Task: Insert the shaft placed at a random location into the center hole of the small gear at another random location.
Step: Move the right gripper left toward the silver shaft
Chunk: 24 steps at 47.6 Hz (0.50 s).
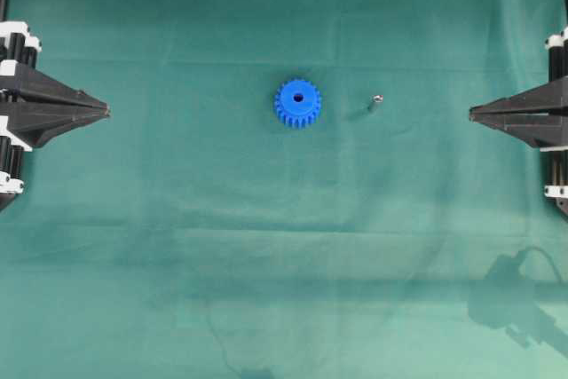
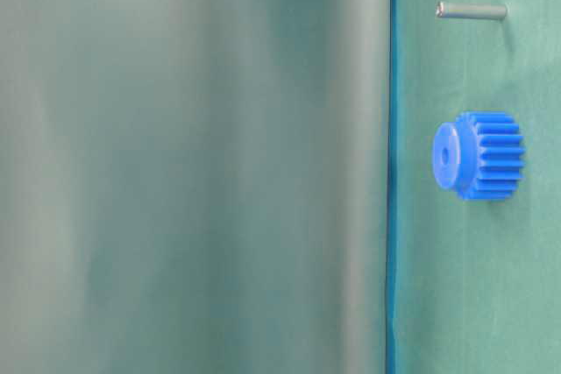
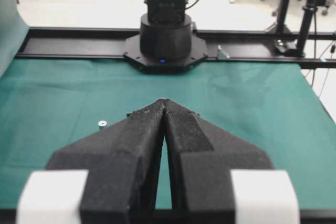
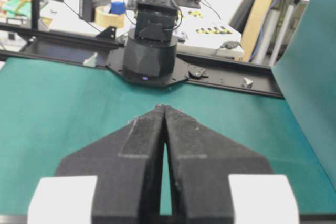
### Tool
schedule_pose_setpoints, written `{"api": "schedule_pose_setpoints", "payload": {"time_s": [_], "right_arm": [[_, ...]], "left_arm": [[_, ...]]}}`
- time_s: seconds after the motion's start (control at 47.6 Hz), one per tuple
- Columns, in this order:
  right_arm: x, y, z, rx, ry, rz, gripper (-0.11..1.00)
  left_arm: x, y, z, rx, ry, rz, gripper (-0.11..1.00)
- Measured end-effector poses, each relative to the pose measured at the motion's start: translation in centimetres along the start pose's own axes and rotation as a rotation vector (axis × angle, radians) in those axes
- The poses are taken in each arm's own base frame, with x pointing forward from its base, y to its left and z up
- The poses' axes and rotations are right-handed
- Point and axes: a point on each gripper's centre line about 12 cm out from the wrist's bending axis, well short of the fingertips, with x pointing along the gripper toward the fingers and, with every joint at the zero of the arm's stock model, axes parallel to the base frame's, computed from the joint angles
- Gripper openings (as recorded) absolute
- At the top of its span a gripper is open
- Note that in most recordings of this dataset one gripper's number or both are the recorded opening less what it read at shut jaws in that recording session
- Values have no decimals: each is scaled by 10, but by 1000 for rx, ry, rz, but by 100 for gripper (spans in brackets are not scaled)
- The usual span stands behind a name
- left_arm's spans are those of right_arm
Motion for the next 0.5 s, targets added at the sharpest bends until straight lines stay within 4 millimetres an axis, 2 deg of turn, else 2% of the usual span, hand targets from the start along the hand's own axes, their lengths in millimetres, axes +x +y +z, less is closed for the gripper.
{"api": "schedule_pose_setpoints", "payload": {"time_s": [0.336,0.504], "right_arm": [[8,-15,-13,-14,65,-70,-1],[21,-25,-43,5,170,-114,0]], "left_arm": [[-2,1,0,-23,5,9,0],[-1,2,0,-23,8,13,0]]}}
